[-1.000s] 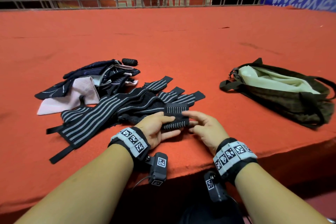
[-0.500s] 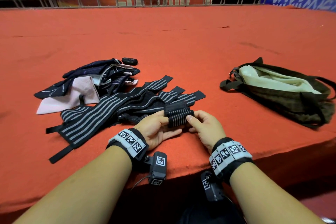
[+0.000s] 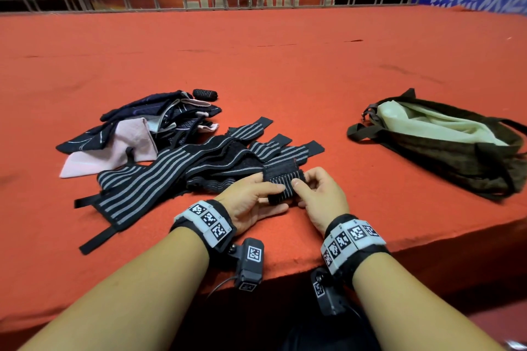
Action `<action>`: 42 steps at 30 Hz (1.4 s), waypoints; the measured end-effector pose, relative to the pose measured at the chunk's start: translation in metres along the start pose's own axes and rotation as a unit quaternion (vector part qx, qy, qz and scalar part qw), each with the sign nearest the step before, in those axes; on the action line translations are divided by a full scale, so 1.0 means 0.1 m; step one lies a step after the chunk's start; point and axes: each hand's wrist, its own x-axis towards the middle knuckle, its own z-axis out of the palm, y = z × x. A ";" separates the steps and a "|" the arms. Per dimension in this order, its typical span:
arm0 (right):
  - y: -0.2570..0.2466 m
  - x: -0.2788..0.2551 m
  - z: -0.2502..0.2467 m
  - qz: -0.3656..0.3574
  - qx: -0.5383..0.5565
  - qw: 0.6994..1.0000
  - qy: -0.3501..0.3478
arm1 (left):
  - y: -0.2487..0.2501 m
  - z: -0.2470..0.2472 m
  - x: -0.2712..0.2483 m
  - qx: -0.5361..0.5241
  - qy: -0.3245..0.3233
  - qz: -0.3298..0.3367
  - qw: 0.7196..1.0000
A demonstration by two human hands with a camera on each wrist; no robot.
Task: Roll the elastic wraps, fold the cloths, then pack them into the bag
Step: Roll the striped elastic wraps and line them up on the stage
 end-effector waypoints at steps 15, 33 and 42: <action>0.00 0.02 -0.11 0.041 0.107 0.989 -0.096 | -0.02 0.05 -0.01 0.055 0.013 0.002 0.998; -0.08 0.04 -0.18 0.070 0.178 0.973 -0.131 | 0.04 0.02 -0.04 0.010 0.030 -0.013 0.999; -0.07 0.03 -0.16 0.074 0.132 0.980 -0.126 | 0.05 0.02 0.01 -0.011 0.056 -0.033 0.998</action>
